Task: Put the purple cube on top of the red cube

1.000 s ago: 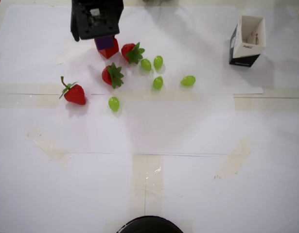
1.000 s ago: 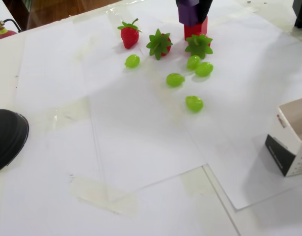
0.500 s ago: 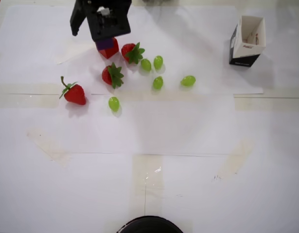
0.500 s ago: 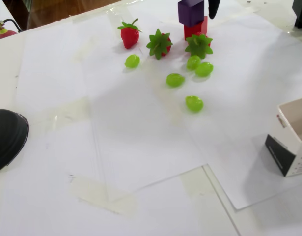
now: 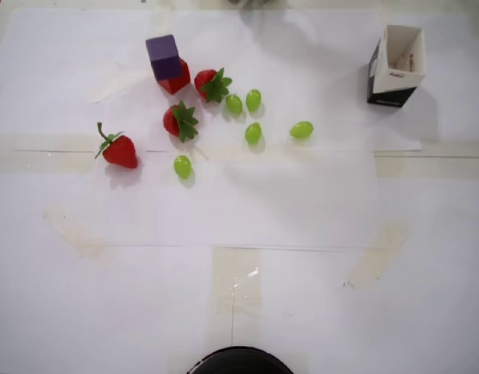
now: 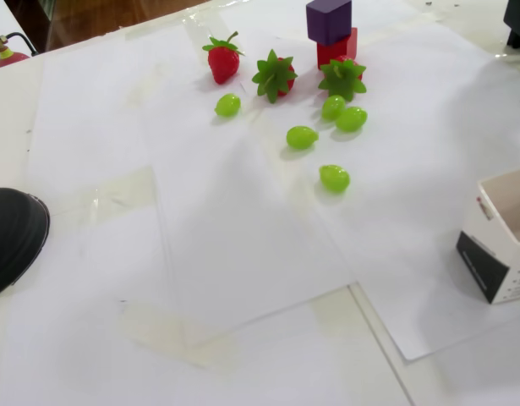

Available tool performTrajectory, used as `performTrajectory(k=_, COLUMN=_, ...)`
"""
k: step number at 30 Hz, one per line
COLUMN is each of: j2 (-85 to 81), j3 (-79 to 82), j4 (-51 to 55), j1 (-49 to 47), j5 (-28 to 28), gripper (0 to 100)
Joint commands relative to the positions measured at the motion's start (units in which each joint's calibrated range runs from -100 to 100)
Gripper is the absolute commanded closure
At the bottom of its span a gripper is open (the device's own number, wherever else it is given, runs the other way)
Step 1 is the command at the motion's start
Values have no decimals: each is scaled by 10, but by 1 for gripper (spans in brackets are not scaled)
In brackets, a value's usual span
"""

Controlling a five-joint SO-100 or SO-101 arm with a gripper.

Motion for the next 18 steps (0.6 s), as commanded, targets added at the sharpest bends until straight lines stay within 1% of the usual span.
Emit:
performTrajectory(k=1, j2=-75, j3=4, j4=10, j1=-75, j5=-21, gripper=83)
performTrajectory(k=6, j2=-234, j3=158, j4=-69, j1=-129, j5=-40, gripper=88)
performTrajectory(k=7, j2=-354, j3=269, j4=-120, j1=-145, j5=-48, gripper=89)
performTrajectory(k=8, j2=-406, j3=312, j4=-126, j1=-147, j5=-51, gripper=89)
performTrajectory(k=11, j2=-490, j3=365, j4=-113, j1=-144, j5=-50, gripper=90)
performTrajectory(k=13, j2=-529, j3=379, j4=-86, j1=-140, j5=-44, gripper=91)
performTrajectory(k=18, j2=-522, j3=370, j4=-66, j1=-146, j5=-31, gripper=93)
